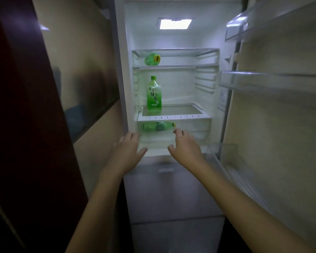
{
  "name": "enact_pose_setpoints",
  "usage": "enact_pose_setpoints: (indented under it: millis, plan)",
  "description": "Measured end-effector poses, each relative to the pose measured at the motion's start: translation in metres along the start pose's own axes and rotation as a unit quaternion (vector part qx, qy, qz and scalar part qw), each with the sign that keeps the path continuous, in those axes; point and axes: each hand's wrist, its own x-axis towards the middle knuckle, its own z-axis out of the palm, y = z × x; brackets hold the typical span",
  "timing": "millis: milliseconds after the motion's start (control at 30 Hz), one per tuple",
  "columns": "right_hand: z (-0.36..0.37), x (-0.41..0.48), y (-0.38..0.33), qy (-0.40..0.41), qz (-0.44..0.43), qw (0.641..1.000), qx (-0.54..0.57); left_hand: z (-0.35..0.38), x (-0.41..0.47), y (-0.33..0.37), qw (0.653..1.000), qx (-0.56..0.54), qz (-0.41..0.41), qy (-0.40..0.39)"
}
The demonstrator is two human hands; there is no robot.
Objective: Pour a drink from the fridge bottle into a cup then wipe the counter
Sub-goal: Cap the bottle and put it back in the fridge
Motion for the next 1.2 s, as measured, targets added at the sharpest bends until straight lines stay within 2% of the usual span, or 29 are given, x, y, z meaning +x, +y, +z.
enact_pose_setpoints:
  millis: [100,300,467,733,900,1067,1200]
  plan:
    - [-0.015,-0.051,0.000,0.030,0.001,0.999,-0.025,-0.007,-0.040,0.007,1.000,0.000,0.017,0.013]
    - [-0.038,-0.130,-0.001,0.051,-0.017,0.995,-0.085,-0.001,-0.108,0.048,0.988,-0.070,0.063,0.120]
    - [-0.065,-0.158,0.000,0.078,-0.017,0.992,-0.097,-0.005,-0.135,0.058,0.991,-0.030,0.076,0.102]
    - [-0.112,-0.201,-0.008,0.103,-0.057,0.990,-0.078,-0.039,-0.170,0.090,0.995,-0.029,0.039,0.084]
    - [-0.141,-0.252,0.008,0.081,-0.081,0.991,-0.063,-0.050,-0.205,0.143,0.994,-0.056,0.017,0.091]
    - [-0.185,-0.306,0.056,0.114,-0.086,0.987,-0.073,-0.050,-0.250,0.212,0.992,-0.096,0.001,0.082]
    - [-0.209,-0.339,0.079,0.123,-0.101,0.986,-0.046,-0.055,-0.283,0.251,0.993,-0.087,0.012,0.073]
